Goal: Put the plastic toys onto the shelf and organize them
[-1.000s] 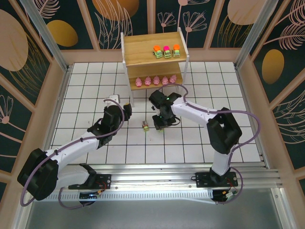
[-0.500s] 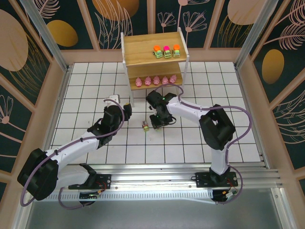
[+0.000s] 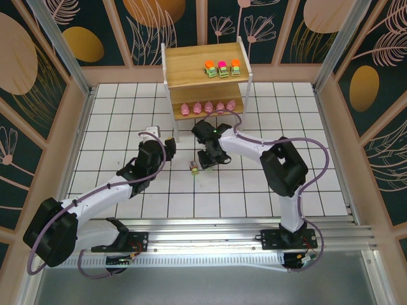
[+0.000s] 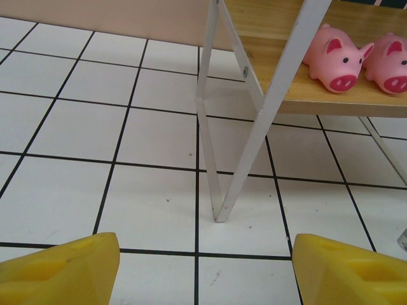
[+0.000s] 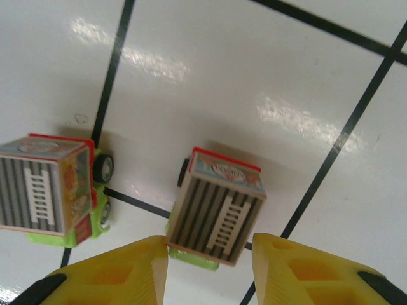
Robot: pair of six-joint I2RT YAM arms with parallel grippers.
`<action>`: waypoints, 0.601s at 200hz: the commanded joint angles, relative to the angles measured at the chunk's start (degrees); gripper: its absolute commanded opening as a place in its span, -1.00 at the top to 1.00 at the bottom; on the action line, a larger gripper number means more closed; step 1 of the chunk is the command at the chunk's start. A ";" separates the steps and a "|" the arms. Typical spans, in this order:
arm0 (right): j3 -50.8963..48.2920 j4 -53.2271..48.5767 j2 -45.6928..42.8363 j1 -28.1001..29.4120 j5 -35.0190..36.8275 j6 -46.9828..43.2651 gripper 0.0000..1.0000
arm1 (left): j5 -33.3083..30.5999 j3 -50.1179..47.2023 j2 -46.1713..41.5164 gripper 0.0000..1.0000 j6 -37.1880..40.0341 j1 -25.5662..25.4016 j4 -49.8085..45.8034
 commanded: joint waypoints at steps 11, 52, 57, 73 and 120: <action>1.55 0.83 -0.74 0.80 3.25 2.25 0.20 | 0.41 1.32 0.06 -0.45 0.20 0.31 0.02; -1.10 4.20 -2.64 3.00 7.99 8.16 0.14 | 0.25 1.42 0.18 -0.45 0.13 0.37 -0.09; -1.69 4.58 -3.16 3.31 9.07 9.26 0.12 | 0.21 1.32 0.15 -0.45 0.09 0.32 -0.03; -3.32 6.00 -4.64 4.22 11.93 12.01 0.07 | 0.38 1.33 0.26 -0.45 0.07 0.37 0.15; -6.51 9.23 -5.46 4.40 13.83 14.90 0.09 | 0.78 1.51 0.91 -0.45 -0.15 0.30 0.27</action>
